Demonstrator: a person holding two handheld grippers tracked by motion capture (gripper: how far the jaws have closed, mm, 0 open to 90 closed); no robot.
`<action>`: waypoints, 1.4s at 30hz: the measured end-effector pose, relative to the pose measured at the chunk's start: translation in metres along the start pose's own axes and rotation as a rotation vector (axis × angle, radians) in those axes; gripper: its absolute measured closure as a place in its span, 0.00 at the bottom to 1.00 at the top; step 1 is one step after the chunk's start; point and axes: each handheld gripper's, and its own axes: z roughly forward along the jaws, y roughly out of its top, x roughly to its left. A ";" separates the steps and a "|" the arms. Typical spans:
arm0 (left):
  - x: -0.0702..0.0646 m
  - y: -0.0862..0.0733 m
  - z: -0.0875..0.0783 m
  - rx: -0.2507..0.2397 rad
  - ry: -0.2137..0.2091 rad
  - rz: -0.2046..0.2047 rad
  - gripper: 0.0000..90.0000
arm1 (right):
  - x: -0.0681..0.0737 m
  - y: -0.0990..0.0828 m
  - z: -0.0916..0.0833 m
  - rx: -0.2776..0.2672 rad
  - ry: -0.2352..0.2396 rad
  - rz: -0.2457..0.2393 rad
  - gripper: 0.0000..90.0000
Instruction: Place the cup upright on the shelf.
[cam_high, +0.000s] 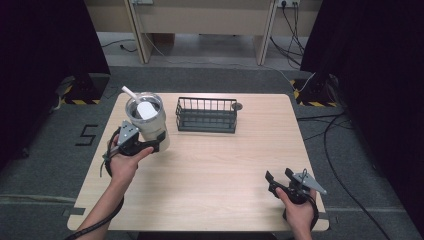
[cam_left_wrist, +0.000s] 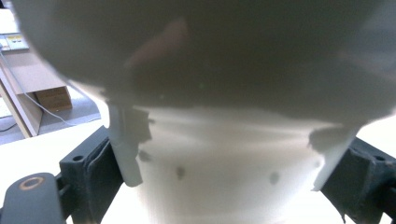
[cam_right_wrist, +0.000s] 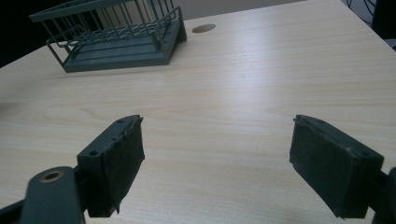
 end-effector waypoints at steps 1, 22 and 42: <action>0.000 0.001 0.002 -0.001 -0.002 0.001 0.12 | 0.000 0.000 0.000 0.000 0.001 0.000 0.20; -0.013 0.026 0.034 -0.026 -0.035 0.003 0.12 | -0.002 0.000 0.000 -0.002 -0.001 0.001 0.20; -0.028 0.048 0.063 -0.043 -0.065 0.023 0.12 | -0.002 -0.001 0.001 0.001 0.000 -0.010 0.20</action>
